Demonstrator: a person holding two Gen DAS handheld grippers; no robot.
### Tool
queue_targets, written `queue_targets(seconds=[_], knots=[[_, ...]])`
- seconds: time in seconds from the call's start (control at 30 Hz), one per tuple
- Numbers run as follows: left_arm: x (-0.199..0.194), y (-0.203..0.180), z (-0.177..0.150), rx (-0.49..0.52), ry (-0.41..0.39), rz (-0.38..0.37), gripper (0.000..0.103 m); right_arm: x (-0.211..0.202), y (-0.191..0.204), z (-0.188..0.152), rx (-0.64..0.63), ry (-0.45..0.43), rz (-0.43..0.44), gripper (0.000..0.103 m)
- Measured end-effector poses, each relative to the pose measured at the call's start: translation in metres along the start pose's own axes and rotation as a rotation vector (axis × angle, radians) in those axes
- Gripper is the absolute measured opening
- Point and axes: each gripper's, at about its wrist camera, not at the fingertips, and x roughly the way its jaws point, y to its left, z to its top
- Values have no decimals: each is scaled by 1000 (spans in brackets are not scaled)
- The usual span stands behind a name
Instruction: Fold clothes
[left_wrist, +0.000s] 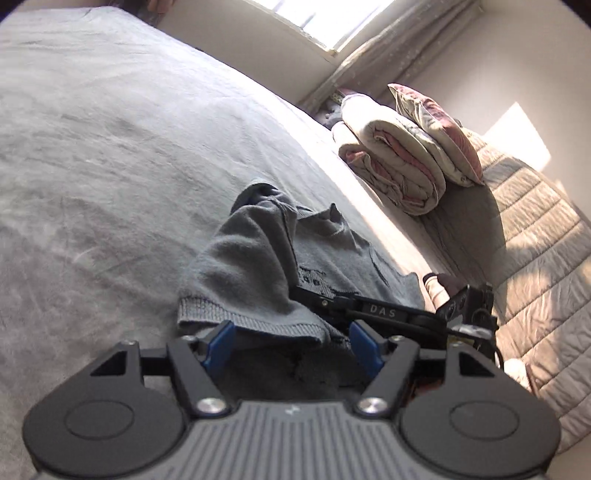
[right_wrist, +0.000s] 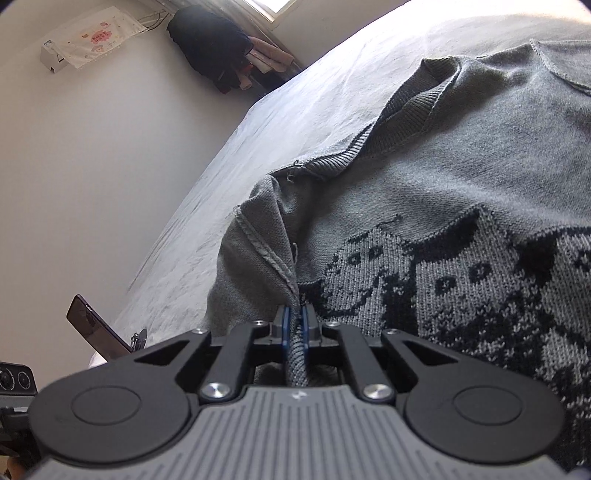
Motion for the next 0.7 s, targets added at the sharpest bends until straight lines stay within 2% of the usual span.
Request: queue_targets(seconds=[0.07,0.13,0.3,0.37,0.47,0.53,0.6,0.7], knots=[[-6,15,3,-113,-19,-2,71,9,-4,6,3,0,2,7],[-6,23,2,-191,-33,30,70,10,-5,6,4,0,5,7],[-4,26,-1,-220,-69,133,68,12,-5,6,5,2,9,8],[2,28,0,-239,-69,140,64,13,-4,6,4,1,9,9],[13,28,5,-270,-68,128,40,12,-3,6,2,-1,13,11],[19,26,10,-270,-66,146,14,11,-3,6,3,-4,19,14],[19,22,18,-235,-85,212,6,11,-3,6,3,-6,27,17],[15,13,37,-139,-135,339,5,10,-3,6,14,-11,51,22]])
